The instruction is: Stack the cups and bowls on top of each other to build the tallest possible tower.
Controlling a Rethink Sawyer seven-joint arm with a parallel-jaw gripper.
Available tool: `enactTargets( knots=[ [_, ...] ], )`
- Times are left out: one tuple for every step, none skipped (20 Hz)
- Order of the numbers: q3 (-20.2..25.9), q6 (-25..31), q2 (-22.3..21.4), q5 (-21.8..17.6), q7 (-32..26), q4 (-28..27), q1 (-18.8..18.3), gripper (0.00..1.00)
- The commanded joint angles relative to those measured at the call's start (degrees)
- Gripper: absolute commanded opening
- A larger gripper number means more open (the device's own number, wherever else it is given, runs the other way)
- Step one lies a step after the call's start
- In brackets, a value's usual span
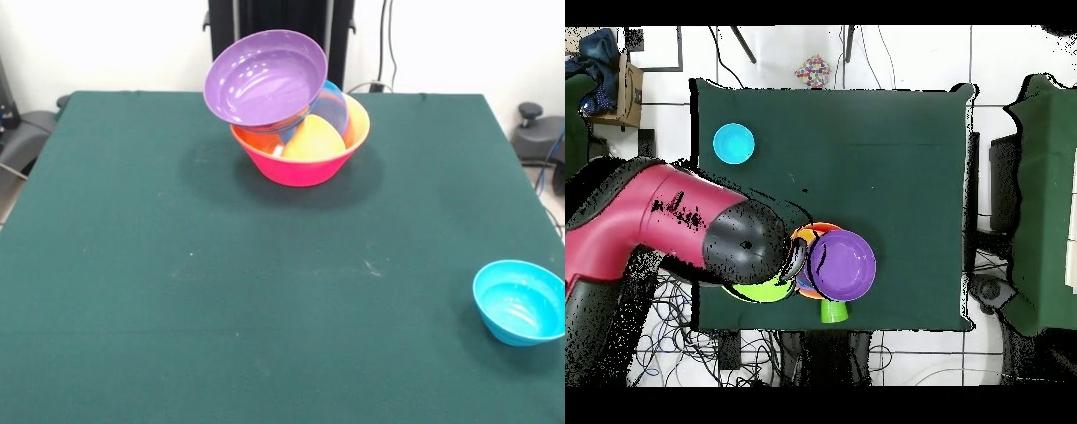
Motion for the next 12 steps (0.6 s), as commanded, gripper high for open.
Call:
enactTargets(
  knots=[
    [8.0, 0.5, 0.3, -1.3, -6.3, -0.8, -1.5, 0.0],
    [8.2, 1.3, 0.4, -1.3, -7.4, -0.3, -1.8, 0.0],
    [8.5, 2.0, 0.5, -1.3, -8.5, 0.2, -2.0, 0.0],
    [8.8, 2.9, 0.7, -1.2, -9.4, 0.6, -2.2, 0.0],
    [9.1, 3.8, 0.9, -1.0, -10.4, 1.0, -2.4, 0.0],
    [9.4, 4.5, 0.9, -0.9, -11.3, 1.4, -2.6, 0.0],
    [9.6, 5.2, 1.0, -0.7, -12.1, 1.7, -2.8, 0.0],
    [9.8, 5.7, 1.1, -0.4, -12.7, 1.9, -2.9, 0.0],
    [10.0, 6.3, 1.2, -0.3, -13.4, 2.2, -3.0, 0.0],
    [10.1, 6.9, 1.5, -0.2, -13.9, 2.4, -3.0, 0.0],
    [10.2, 7.5, 1.7, -0.1, -14.4, 2.6, -3.0, 0.0],
    [10.4, 8.1, 1.8, 0.1, -14.8, 2.7, -3.1, 0.0]
  ],
)
